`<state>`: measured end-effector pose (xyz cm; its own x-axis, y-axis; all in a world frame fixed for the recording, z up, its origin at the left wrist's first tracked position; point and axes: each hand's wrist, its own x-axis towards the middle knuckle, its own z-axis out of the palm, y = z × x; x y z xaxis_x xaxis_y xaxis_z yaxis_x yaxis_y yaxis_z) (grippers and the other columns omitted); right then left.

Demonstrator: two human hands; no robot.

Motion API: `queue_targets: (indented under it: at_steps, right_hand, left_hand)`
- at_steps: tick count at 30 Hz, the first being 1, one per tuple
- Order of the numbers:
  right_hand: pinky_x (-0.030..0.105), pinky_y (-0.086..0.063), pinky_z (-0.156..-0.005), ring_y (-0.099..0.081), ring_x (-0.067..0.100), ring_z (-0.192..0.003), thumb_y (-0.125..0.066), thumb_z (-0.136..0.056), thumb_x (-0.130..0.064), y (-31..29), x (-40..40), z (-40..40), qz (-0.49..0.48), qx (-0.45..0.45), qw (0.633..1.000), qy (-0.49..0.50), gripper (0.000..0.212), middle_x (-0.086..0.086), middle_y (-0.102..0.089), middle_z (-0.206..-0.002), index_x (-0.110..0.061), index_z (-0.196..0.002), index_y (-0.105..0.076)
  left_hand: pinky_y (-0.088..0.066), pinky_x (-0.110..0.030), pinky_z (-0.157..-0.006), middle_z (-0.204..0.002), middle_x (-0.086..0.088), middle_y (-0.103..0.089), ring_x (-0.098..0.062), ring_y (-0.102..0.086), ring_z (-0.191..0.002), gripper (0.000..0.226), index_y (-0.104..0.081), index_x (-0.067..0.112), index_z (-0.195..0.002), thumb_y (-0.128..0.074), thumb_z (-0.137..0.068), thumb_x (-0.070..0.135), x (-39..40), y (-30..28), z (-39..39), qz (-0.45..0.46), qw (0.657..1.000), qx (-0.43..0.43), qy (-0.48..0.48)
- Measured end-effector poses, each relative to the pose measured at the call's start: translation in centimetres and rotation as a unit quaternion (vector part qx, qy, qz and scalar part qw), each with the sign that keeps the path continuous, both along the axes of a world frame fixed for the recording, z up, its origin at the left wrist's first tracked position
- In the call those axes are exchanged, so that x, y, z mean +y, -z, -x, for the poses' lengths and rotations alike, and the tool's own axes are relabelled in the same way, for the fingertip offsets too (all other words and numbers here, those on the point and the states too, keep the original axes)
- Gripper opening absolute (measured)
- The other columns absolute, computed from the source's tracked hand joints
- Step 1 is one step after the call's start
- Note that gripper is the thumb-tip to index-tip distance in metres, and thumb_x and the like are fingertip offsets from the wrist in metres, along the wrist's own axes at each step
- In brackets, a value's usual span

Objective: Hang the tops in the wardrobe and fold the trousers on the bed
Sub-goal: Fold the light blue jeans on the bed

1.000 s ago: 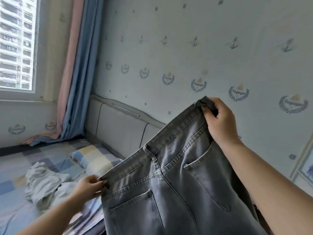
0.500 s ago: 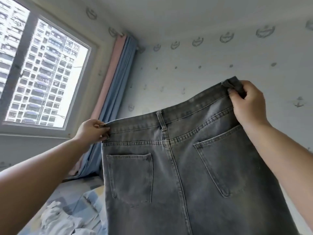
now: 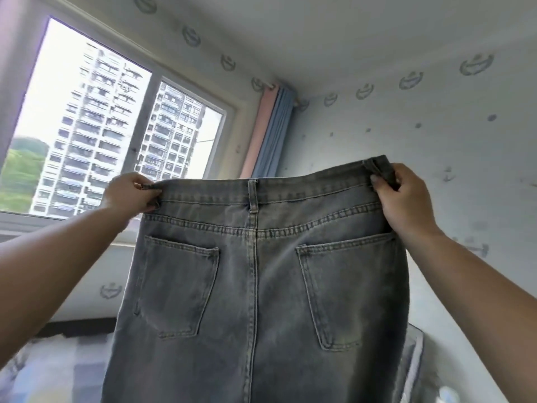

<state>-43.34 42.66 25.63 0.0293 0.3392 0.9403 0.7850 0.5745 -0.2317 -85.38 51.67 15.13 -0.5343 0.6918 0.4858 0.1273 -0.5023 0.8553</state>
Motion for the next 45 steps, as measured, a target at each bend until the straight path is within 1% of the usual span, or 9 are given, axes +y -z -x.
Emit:
queue_targets:
  at_steps: [10, 17, 24, 27, 31, 34, 38, 41, 45]
  right_hand:
    - [0.032, -0.037, -0.076, -0.054, 0.022, -0.09, -0.056, -0.093, -0.023, 8.9, 12.6, 3.0, 0.117, 0.05, 0.989, -0.074, 0.012, 0.0, -0.06, -0.092, -0.018, -0.103, -0.061]
    - [0.032, -0.036, -0.071, -0.054, 0.026, -0.087, -0.056, -0.093, -0.02, 14.6, 24.2, 1.8, 0.183, 0.075, 0.977, -0.083, 0.007, 0.003, -0.06, -0.086, -0.014, -0.095, -0.059]
    - [0.034, -0.04, -0.075, -0.054, 0.024, -0.087, -0.055, -0.093, -0.023, 12.2, 34.1, -3.6, 0.174, 0.105, 0.978, -0.043, 0.009, -0.006, -0.059, -0.083, -0.019, -0.098, -0.061]
    - [0.032, -0.037, -0.073, -0.053, 0.023, -0.086, -0.055, -0.093, -0.023, 9.6, 36.3, -6.9, 0.143, 0.105, 0.984, -0.007, 0.008, -0.01, -0.057, -0.081, -0.022, -0.099, -0.06]
    - [0.032, -0.036, -0.072, -0.053, 0.023, -0.086, -0.055, -0.093, -0.024, 5.7, 37.0, -9.6, 0.097, 0.102, 0.989, 0.035, 0.015, -0.001, -0.059, -0.089, -0.017, -0.105, -0.062]
    - [0.031, -0.035, -0.07, -0.053, 0.021, -0.083, -0.055, -0.093, -0.025, 3.3, 36.0, -9.4, 0.063, 0.094, 0.993, 0.042, 0.01, -0.007, -0.058, -0.083, -0.02, -0.1, -0.06]
    - [0.025, -0.036, -0.059, -0.054, 0.004, -0.075, -0.056, -0.093, -0.025, 2.1, 33.4, -5.7, 0.042, 0.07, 0.997, 0.014, 0.007, -0.016, -0.059, -0.079, -0.028, -0.087, -0.057]
    - [0.025, -0.038, -0.06, -0.057, -0.002, -0.07, -0.059, -0.092, -0.027, 4.1, 31.0, -1.0, 0.077, 0.061, 0.995, -0.032, 0.011, -0.014, -0.065, -0.073, -0.027, -0.081, -0.061]
    - [0.027, -0.046, -0.063, -0.065, 0.002, -0.068, -0.062, -0.087, -0.035, 10.0, 27.2, 7.6, 0.175, 0.025, 0.979, -0.099, 0.006, -0.014, -0.071, -0.074, -0.033, -0.085, -0.068]
  left_hand:
    - [-0.057, -0.023, -0.05, -0.087, -0.019, -0.062, -0.026, -0.059, -0.064, 0.015, -0.058, 0.007, -0.08, -0.071, -0.081, -0.001, 3.1, 4.3, 5.5, 0.071, 0.992, 0.077, -0.063]
    - [-0.054, -0.021, -0.044, -0.09, -0.022, -0.062, -0.031, -0.061, -0.068, 0.018, -0.058, 0.01, -0.077, -0.071, -0.08, -0.001, 13.3, 5.3, 4.4, 0.1, 0.983, 0.112, -0.105]
    - [-0.06, -0.037, -0.065, -0.085, -0.016, -0.063, -0.032, -0.066, -0.071, 0.018, -0.059, 0.013, -0.076, -0.072, -0.08, 0.002, 27.2, 3.1, -2.7, 0.101, 0.983, 0.138, -0.061]
    - [-0.059, -0.039, -0.065, -0.08, -0.014, -0.059, -0.03, -0.063, -0.068, 0.022, -0.057, 0.014, -0.073, -0.07, -0.08, -0.002, 32.1, 0.3, -7.1, 0.063, 0.987, 0.147, -0.027]
    - [-0.058, -0.025, -0.049, -0.075, -0.009, -0.057, -0.027, -0.061, -0.066, 0.027, -0.056, 0.016, -0.07, -0.069, -0.08, -0.005, 35.8, -3.9, -11.2, 0.007, 0.991, 0.132, 0.009]
    - [-0.053, -0.018, -0.043, -0.078, -0.01, -0.057, -0.024, -0.059, -0.065, 0.024, -0.058, 0.014, -0.075, -0.065, -0.082, -0.007, 37.2, -6.6, -11.5, -0.027, 0.993, 0.111, 0.018]
    - [-0.055, -0.016, -0.051, -0.101, -0.013, -0.059, -0.022, -0.06, -0.076, 0.041, -0.061, 0.011, -0.122, -0.058, -0.087, -0.009, 38.0, -7.2, -7.9, -0.043, 0.995, 0.088, 0.034]
    - [-0.055, -0.016, -0.05, -0.101, -0.018, -0.064, -0.027, -0.063, -0.079, 0.029, -0.068, 0.009, -0.107, -0.058, -0.086, -0.009, 37.1, -4.9, -2.2, -0.017, 0.996, 0.089, 0.007]
    - [-0.059, -0.04, -0.079, -0.1, -0.022, -0.066, -0.038, -0.064, -0.094, 0.019, -0.068, 0.002, -0.101, -0.061, -0.086, -0.007, 34.7, 1.3, 7.0, 0.068, 0.99, 0.116, 0.032]
